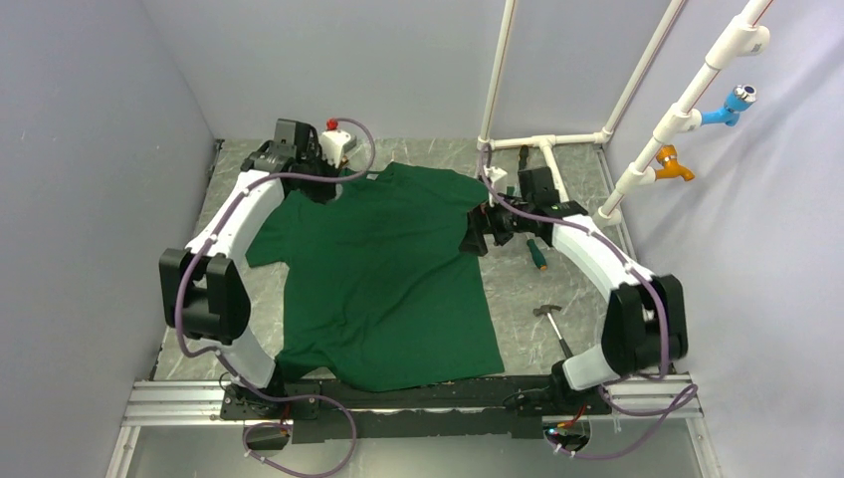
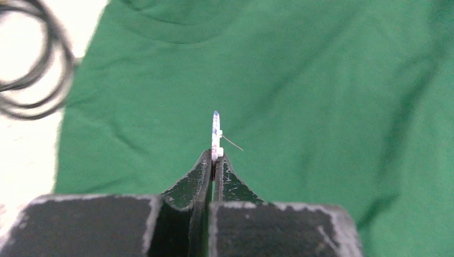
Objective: Remove the brooch from the garment
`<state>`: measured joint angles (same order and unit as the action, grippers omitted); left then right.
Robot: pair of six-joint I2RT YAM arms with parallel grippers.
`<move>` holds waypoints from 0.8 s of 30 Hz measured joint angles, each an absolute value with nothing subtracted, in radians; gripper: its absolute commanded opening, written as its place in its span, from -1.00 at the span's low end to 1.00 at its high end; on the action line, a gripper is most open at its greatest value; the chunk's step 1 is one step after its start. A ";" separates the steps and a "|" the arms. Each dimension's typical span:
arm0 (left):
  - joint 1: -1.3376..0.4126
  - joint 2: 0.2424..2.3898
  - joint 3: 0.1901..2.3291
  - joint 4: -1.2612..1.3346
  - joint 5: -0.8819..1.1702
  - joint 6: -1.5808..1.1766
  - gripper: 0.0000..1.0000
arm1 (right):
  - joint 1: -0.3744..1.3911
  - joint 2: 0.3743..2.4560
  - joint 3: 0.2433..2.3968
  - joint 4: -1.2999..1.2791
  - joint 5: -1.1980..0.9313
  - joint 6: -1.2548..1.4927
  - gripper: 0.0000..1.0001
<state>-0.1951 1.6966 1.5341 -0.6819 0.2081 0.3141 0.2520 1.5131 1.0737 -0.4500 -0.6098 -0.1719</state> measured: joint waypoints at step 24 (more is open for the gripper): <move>-0.382 1.488 1.353 -0.989 1.077 0.616 -1.00 | 0.476 1.349 1.067 -0.349 -1.035 -0.065 0.49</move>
<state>-0.3824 1.4883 1.3525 -0.9890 1.0775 0.6163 0.4755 1.3495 1.0672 -0.3492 -1.0348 -0.0654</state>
